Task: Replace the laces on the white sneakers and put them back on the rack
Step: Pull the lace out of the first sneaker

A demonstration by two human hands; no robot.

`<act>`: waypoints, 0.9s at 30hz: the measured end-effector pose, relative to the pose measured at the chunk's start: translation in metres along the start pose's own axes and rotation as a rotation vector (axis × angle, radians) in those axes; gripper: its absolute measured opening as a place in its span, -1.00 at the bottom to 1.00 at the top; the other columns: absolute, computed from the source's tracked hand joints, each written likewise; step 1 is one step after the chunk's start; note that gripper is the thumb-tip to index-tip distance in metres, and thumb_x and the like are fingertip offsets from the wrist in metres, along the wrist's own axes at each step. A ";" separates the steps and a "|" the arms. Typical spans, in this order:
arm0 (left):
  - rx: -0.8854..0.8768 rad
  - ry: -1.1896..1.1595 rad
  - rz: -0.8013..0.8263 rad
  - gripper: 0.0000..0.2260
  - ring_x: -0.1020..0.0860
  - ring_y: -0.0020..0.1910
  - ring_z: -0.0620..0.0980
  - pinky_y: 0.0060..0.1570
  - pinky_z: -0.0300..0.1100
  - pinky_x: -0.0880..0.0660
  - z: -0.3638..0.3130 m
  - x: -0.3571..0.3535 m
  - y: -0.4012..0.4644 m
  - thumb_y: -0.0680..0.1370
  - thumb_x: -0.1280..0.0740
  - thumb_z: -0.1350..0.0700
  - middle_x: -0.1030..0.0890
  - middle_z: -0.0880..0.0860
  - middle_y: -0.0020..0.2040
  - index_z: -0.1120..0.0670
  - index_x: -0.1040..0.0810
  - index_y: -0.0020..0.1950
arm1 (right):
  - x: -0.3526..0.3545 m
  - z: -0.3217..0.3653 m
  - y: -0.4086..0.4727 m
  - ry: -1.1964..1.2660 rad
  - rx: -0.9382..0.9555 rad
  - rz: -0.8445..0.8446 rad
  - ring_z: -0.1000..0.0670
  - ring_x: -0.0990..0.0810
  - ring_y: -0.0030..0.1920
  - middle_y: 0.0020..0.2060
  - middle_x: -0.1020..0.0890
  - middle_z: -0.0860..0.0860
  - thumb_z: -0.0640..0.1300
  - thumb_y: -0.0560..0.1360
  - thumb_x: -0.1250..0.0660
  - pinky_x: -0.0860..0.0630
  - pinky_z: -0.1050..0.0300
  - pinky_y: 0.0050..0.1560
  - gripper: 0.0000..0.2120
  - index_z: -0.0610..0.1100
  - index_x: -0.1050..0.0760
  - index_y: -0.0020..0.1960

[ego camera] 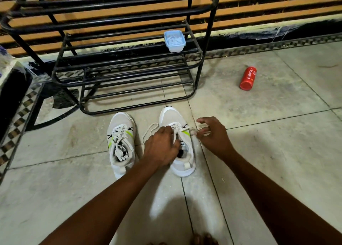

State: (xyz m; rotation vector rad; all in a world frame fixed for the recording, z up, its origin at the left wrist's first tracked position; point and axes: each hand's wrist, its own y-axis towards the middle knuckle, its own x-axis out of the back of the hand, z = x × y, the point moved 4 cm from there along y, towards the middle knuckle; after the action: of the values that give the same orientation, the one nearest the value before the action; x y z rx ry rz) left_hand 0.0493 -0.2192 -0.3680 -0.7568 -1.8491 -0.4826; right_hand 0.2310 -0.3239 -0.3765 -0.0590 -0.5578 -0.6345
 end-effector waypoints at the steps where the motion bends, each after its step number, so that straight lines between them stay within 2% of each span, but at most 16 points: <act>1: 0.018 -0.018 -0.006 -0.66 -0.58 0.10 0.22 0.00 0.05 -0.53 0.000 0.001 0.002 0.56 -0.29 -0.15 -0.56 0.08 0.14 0.03 -0.46 0.22 | -0.005 0.006 -0.006 -0.016 0.052 -0.030 0.06 -0.63 -0.18 0.06 -0.53 -0.04 -0.21 0.38 -0.57 -0.55 0.31 -0.09 -0.67 -0.05 -0.59 0.10; 5: -0.019 -0.059 -0.028 -0.69 -0.57 0.04 0.19 -0.05 0.02 -0.49 -0.001 0.004 0.009 0.53 -0.32 -0.11 -0.53 0.06 0.07 0.01 -0.45 0.18 | -0.033 0.020 -0.022 -0.081 0.131 0.086 0.08 -0.56 -0.15 -0.07 -0.50 0.02 -0.05 0.27 -0.52 -0.52 0.22 -0.06 -0.68 -0.07 -0.56 -0.01; 9: 0.036 -0.099 0.005 -0.79 -0.55 0.00 0.15 -0.11 -0.05 -0.35 0.000 0.011 0.022 0.48 -0.30 -0.11 -0.56 0.02 -0.04 -0.03 -0.49 0.02 | -0.041 0.021 -0.019 -0.141 0.101 0.060 -0.02 -0.60 -0.14 -0.08 -0.57 -0.02 -0.10 0.26 -0.43 -0.59 -0.02 -0.06 -0.64 -0.13 -0.62 0.05; 12: 0.061 -0.167 0.072 -0.71 -0.55 -0.02 0.11 -0.09 -0.06 -0.33 0.003 0.014 0.030 0.36 -0.23 -0.17 -0.59 -0.02 -0.09 -0.05 -0.51 -0.04 | -0.041 0.021 -0.021 -0.226 0.161 0.031 -0.11 -0.60 -0.12 -0.12 -0.62 -0.08 -0.16 0.30 -0.37 -0.55 0.04 -0.05 -0.66 -0.17 -0.67 0.06; 15: 0.020 -0.143 0.103 -0.73 -0.55 -0.03 0.08 -0.09 -0.09 -0.30 0.005 0.015 0.035 0.38 -0.32 -0.17 -0.58 -0.04 -0.09 -0.05 -0.51 -0.04 | -0.041 0.020 -0.029 -0.275 0.177 -0.005 -0.18 -0.58 -0.14 -0.12 -0.65 -0.13 -0.21 0.37 -0.32 -0.49 0.03 -0.09 -0.71 -0.14 -0.68 0.04; 17: -0.054 -0.047 0.086 -0.78 -0.54 -0.04 0.10 -0.11 -0.09 -0.31 0.001 0.016 0.038 0.43 -0.42 -0.12 -0.58 -0.02 -0.07 -0.04 -0.51 -0.04 | -0.042 0.021 -0.029 -0.303 0.159 -0.018 -0.17 -0.58 -0.16 -0.13 -0.67 -0.11 -0.18 0.39 -0.30 -0.49 0.03 -0.12 -0.74 -0.10 -0.68 0.02; 21: -0.264 0.110 0.072 -0.91 -0.55 -0.05 0.17 -0.14 -0.04 -0.40 -0.013 0.019 0.042 0.54 -0.32 0.03 -0.56 0.06 -0.05 0.03 -0.49 -0.03 | -0.043 0.026 -0.021 -0.302 0.090 -0.061 -0.08 -0.62 -0.22 -0.26 -0.66 -0.03 -0.06 0.45 -0.38 -0.46 0.10 -0.24 -0.87 -0.09 -0.67 -0.13; 24: -0.381 0.020 0.115 -0.93 -0.52 -0.13 0.15 -0.22 -0.06 -0.35 -0.010 0.020 0.042 0.54 -0.31 0.09 -0.55 0.04 -0.13 0.07 -0.46 -0.09 | -0.047 0.023 -0.019 -0.378 0.114 -0.073 -0.11 -0.59 -0.28 -0.31 -0.61 -0.05 -0.09 0.47 -0.43 -0.30 0.16 -0.29 -0.89 -0.10 -0.62 -0.19; 26: -0.333 -0.132 0.090 -0.90 -0.49 -0.22 0.08 -0.24 -0.08 -0.35 0.002 0.022 0.041 0.52 -0.30 0.08 -0.54 0.00 -0.22 0.09 -0.46 -0.14 | -0.050 0.022 -0.024 -0.416 0.167 -0.095 -0.15 -0.55 -0.30 -0.33 -0.58 -0.08 -0.17 0.45 -0.46 -0.28 0.17 -0.27 -0.98 -0.12 -0.63 -0.15; 27: -0.276 -0.218 0.057 -0.88 -0.49 -0.25 0.03 -0.24 -0.08 -0.38 0.009 0.023 0.041 0.52 -0.30 0.07 -0.54 -0.01 -0.26 0.08 -0.46 -0.17 | -0.051 0.021 -0.027 -0.414 0.176 -0.111 -0.17 -0.54 -0.30 -0.33 -0.56 -0.09 -0.18 0.45 -0.42 -0.30 0.15 -0.27 -0.95 -0.13 -0.64 -0.10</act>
State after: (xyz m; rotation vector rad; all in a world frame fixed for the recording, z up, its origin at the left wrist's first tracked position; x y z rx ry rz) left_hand 0.0650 -0.1776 -0.3506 -1.0810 -1.9786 -0.6477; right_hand 0.1719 -0.3136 -0.3876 0.0072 -1.0203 -0.6830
